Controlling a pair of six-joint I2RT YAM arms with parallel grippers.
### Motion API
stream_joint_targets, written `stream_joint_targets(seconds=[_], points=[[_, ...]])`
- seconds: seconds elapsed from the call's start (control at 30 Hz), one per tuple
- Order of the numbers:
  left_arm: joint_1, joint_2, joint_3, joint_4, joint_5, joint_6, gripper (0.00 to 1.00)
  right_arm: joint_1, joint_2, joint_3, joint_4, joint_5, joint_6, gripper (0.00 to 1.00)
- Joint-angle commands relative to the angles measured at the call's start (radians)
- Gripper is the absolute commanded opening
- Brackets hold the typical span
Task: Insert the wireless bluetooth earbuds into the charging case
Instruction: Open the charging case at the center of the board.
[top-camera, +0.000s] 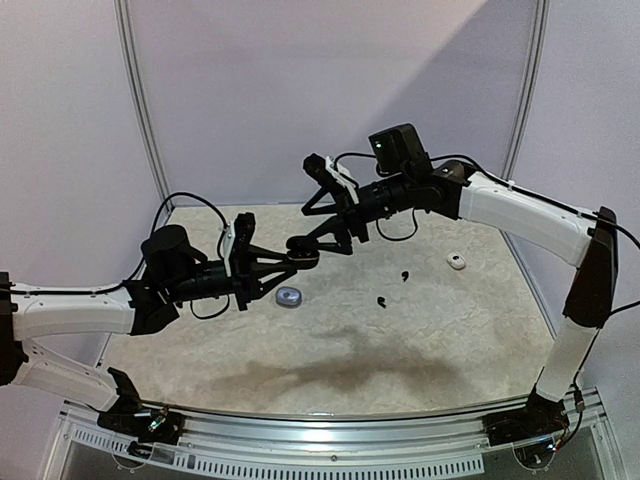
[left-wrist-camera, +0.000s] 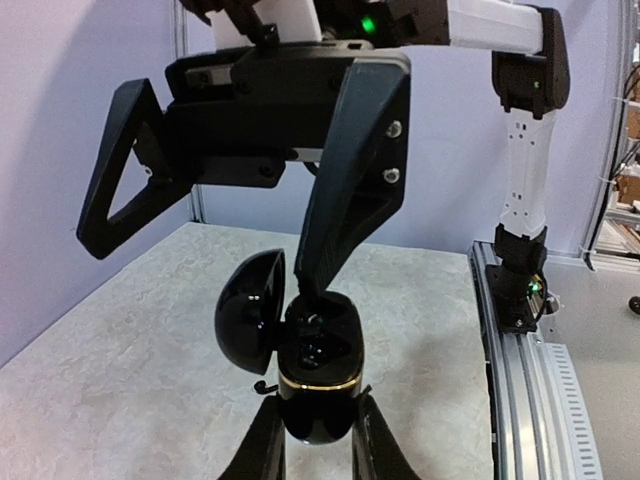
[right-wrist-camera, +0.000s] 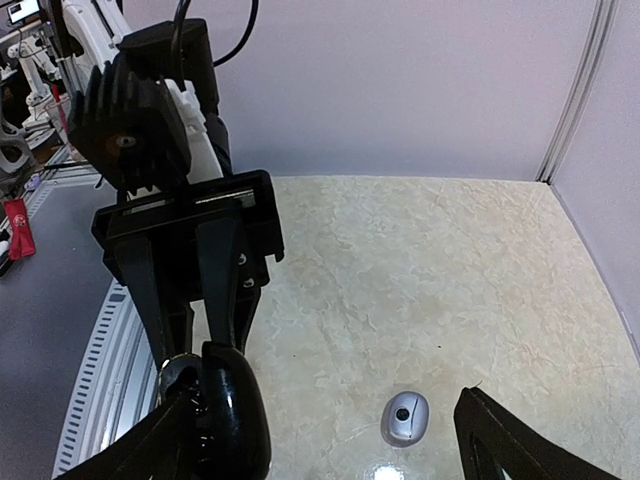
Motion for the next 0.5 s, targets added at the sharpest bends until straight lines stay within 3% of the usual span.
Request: stream_joint_targets(seconds=[0.0, 0.3, 0.47], points=[[-0.004, 0.013, -0.026, 0.039, -0.044, -0.093, 0.00, -0.009, 0.028, 0.046, -0.013, -0.007, 0.025, 0.91], [0.000, 0.022, -0.024, 0.043, -0.063, -0.106, 0.00, -0.014, 0.035, 0.105, -0.043, 0.016, 0.057, 0.91], [0.000, 0.020, -0.030, 0.045, -0.093, -0.102, 0.00, -0.114, 0.034, 0.188, -0.055, 0.211, 0.303, 0.85]])
